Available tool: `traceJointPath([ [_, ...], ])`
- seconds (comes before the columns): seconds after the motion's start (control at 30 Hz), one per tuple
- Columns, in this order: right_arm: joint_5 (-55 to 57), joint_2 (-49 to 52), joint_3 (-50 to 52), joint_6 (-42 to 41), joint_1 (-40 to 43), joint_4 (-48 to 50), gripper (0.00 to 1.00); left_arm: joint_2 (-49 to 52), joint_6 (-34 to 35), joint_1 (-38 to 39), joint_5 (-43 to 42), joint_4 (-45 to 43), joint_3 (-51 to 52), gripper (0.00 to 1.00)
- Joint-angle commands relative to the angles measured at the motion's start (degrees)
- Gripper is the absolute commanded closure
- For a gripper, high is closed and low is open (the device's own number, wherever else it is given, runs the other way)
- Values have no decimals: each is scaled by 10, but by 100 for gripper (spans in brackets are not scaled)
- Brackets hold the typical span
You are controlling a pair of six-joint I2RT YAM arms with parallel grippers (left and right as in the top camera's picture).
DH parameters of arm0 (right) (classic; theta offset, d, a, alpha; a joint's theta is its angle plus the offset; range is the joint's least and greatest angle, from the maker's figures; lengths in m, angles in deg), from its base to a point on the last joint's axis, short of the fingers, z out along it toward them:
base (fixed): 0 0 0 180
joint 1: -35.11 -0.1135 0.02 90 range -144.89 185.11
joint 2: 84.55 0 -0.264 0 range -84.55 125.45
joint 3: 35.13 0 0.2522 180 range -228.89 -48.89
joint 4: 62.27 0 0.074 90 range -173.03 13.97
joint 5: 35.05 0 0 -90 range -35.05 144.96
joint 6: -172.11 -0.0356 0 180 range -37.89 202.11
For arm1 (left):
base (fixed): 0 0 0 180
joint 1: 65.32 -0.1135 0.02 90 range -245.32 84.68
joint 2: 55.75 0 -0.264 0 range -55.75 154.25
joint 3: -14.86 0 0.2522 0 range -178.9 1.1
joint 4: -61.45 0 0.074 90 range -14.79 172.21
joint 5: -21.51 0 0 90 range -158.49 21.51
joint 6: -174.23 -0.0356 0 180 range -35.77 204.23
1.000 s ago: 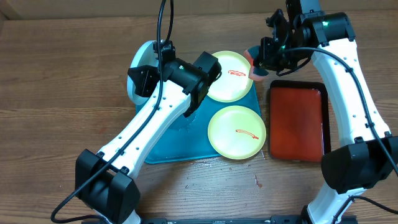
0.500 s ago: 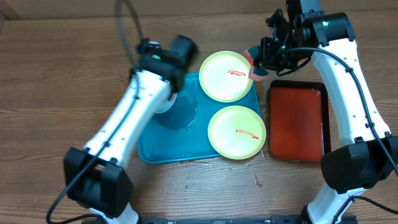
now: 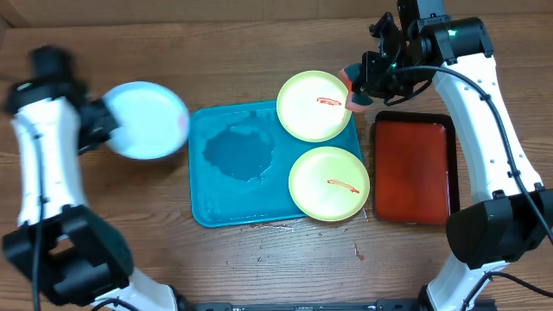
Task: Clean dirty plates on tray and stack at the side
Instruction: 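Lift the white plate with the left gripper and place it left of tray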
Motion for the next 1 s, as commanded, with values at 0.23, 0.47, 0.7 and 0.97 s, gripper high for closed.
traceJointPath([
  [0.23,-1,-8,-7,3,1,5,96,-14,-28,-172,-203,-179,217,96],
  [0.47,-1,-8,-7,0,1,5,96,-14,-28,-163,-208,-296,313,96],
  [0.7,-1,-8,-7,0,1,1,96,-14,-27,-154,-156,-314,344,92],
  [0.97,-1,-8,-7,0,1,1,96,-15,-29,-150,-141,-303,334,67],
])
